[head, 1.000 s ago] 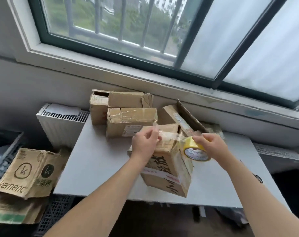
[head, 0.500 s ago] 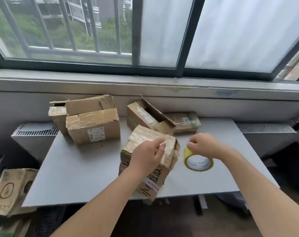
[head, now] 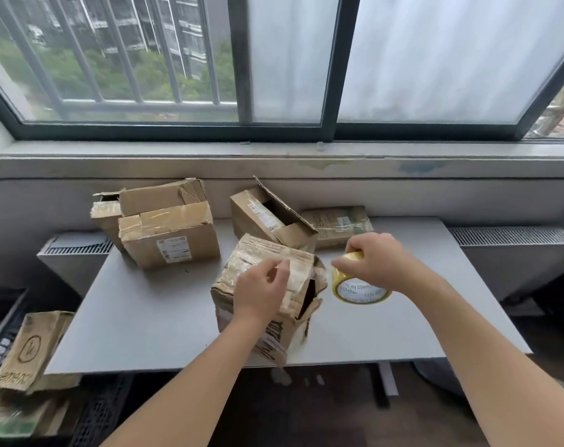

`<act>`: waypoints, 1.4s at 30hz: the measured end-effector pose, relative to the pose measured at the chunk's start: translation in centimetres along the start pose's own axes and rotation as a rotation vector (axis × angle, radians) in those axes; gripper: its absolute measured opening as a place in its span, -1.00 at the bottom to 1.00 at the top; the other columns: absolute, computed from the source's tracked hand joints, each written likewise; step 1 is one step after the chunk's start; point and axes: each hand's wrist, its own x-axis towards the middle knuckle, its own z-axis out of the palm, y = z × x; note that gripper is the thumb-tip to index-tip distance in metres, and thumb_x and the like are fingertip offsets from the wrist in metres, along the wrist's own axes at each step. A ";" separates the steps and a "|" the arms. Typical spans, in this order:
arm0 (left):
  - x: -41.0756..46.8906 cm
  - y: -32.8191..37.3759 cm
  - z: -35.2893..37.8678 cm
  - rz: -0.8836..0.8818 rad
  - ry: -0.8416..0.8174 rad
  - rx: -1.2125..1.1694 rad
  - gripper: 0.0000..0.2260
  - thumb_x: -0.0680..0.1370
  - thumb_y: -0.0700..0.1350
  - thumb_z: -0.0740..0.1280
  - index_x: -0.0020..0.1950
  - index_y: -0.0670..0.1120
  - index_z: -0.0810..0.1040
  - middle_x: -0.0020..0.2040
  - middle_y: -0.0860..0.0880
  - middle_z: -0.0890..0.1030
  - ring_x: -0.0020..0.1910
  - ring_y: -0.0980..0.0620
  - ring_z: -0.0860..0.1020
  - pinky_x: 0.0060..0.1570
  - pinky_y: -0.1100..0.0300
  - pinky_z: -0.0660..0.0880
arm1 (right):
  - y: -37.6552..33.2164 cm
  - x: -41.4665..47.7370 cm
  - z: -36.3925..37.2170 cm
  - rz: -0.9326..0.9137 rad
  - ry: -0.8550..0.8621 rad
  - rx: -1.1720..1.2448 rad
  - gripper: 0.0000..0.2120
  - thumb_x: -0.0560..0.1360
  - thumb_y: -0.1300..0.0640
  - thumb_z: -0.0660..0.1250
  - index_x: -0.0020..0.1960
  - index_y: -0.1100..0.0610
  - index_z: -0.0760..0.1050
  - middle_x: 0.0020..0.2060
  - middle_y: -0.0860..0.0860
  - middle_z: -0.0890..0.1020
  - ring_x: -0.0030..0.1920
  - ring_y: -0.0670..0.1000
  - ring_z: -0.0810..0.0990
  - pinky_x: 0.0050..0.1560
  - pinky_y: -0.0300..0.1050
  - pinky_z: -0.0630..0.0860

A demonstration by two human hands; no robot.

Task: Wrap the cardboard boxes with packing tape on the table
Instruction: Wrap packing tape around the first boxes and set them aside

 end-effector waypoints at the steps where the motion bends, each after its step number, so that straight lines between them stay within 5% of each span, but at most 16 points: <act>1: 0.3 0.4 -0.2 -0.052 0.011 -0.054 -0.73 0.66 0.11 0.27 -0.11 0.06 0.68 -0.24 0.13 0.67 -0.18 0.15 0.62 -0.18 0.22 0.51 | -0.1 -0.1 0.1 -0.010 -0.001 0.015 -0.68 0.51 -0.22 0.40 -0.19 0.03 0.55 -0.26 -0.10 0.57 -0.12 -0.03 0.51 -0.22 -0.09 0.38; 5: 1.5 1.6 -0.8 -0.241 0.040 -0.287 -0.79 0.62 0.06 0.38 -0.18 0.11 0.69 -0.21 0.13 0.71 -0.10 0.09 0.66 -0.07 0.19 0.56 | -0.8 -0.6 0.0 -0.035 0.000 -0.015 -0.65 0.52 -0.27 0.35 -0.16 0.03 0.52 -0.24 -0.07 0.57 -0.10 0.00 0.54 -0.12 -0.02 0.50; 10: 1.9 1.5 -1.2 -0.437 0.056 -0.545 -0.85 0.57 -0.06 0.49 -0.08 -0.13 0.74 -0.28 0.05 0.69 -0.29 0.08 0.59 -0.26 0.24 0.55 | -1.3 -0.9 0.1 -0.027 0.007 0.011 -0.62 0.55 -0.23 0.33 -0.05 0.10 0.55 -0.21 -0.04 0.57 -0.08 0.04 0.56 -0.05 0.00 0.54; 16: 1.5 1.1 -2.4 -0.502 0.038 -0.775 -0.83 0.54 -0.25 0.51 0.09 -0.17 0.61 -0.22 -0.14 0.70 -0.33 0.05 0.59 -0.31 0.25 0.57 | -1.6 -0.7 0.3 -0.057 0.049 0.009 -0.61 0.52 -0.28 0.33 -0.12 0.06 0.54 -0.24 -0.07 0.57 -0.10 0.02 0.54 -0.09 0.00 0.52; 21: 1.5 0.9 -3.3 -0.461 0.027 -0.594 -0.89 0.63 -0.15 0.40 -0.01 -0.19 0.63 -0.25 -0.14 0.71 -0.32 0.01 0.66 -0.27 0.18 0.63 | -2.1 -0.9 0.4 -0.078 0.033 -0.015 -0.61 0.53 -0.27 0.34 -0.12 0.07 0.53 -0.25 -0.11 0.55 -0.09 0.02 0.53 -0.08 0.00 0.52; 25: 1.3 0.9 -3.9 -0.291 0.003 -0.184 -0.84 0.65 -0.03 0.37 -0.08 -0.06 0.63 -0.24 0.00 0.71 -0.40 0.11 0.64 -0.42 0.31 0.49 | -2.3 -1.0 0.9 -0.086 0.031 -0.031 -0.59 0.53 -0.29 0.34 -0.13 0.07 0.53 -0.27 -0.06 0.58 -0.15 0.02 0.55 -0.15 -0.02 0.51; 32: 1.7 -0.3 -3.8 -0.140 -0.026 0.044 -0.91 0.54 -0.02 0.52 -0.14 0.02 0.72 -0.25 0.19 0.65 -0.18 0.25 0.59 -0.07 0.29 0.50 | -1.6 -1.3 2.3 -0.058 0.014 -0.092 -0.58 0.51 -0.33 0.32 -0.19 0.02 0.47 -0.28 -0.07 0.55 -0.17 0.04 0.54 -0.30 -0.07 0.35; 42: 1.9 -2.0 -3.4 0.013 -0.024 0.354 -0.88 0.54 0.11 0.47 -0.07 0.10 0.69 -0.17 0.14 0.67 -0.04 0.04 0.61 0.15 0.03 0.40 | -2.4 -1.0 3.9 -0.039 0.014 -0.116 -0.59 0.51 -0.30 0.31 -0.18 0.05 0.48 -0.26 -0.05 0.57 -0.11 0.07 0.56 -0.19 -0.03 0.48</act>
